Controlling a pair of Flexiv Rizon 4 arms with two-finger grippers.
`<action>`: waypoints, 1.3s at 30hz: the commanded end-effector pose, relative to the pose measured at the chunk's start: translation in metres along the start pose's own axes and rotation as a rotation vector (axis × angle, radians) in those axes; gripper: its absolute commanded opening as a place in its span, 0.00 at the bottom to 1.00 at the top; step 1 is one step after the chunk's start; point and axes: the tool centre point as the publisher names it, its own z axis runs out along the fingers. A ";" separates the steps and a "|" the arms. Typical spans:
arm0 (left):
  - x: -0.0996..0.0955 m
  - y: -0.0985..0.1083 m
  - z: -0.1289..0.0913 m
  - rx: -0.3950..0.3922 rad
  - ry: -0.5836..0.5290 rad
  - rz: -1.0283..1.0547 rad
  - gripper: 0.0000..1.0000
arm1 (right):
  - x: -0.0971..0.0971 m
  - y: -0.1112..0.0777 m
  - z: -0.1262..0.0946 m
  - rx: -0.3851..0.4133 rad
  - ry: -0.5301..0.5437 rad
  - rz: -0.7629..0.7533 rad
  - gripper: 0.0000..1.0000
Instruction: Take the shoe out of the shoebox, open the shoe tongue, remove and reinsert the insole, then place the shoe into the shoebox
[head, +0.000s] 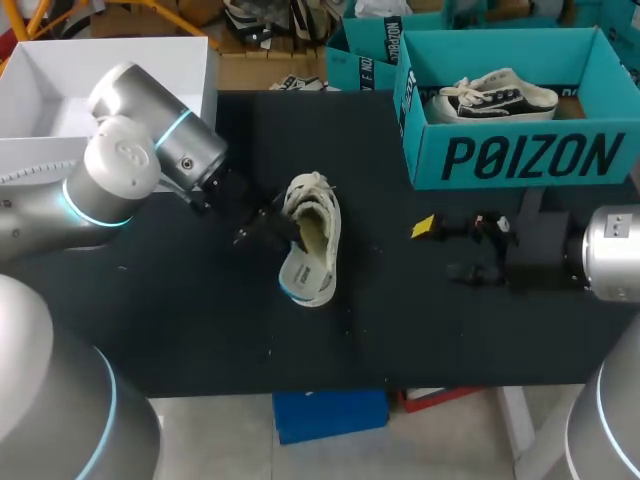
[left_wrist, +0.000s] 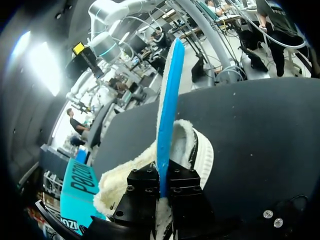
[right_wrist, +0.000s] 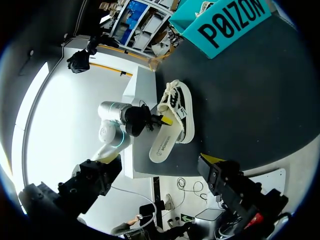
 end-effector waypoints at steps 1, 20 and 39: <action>-0.003 0.000 0.001 -0.005 -0.002 0.002 0.40 | 0.000 0.000 0.000 0.001 0.001 0.000 1.00; 0.000 -0.045 -0.014 0.033 0.052 0.061 0.41 | 0.000 0.000 0.000 0.001 0.001 0.000 1.00; 0.005 -0.047 -0.003 0.086 0.127 0.087 0.00 | 0.000 0.000 0.000 0.001 0.001 0.000 1.00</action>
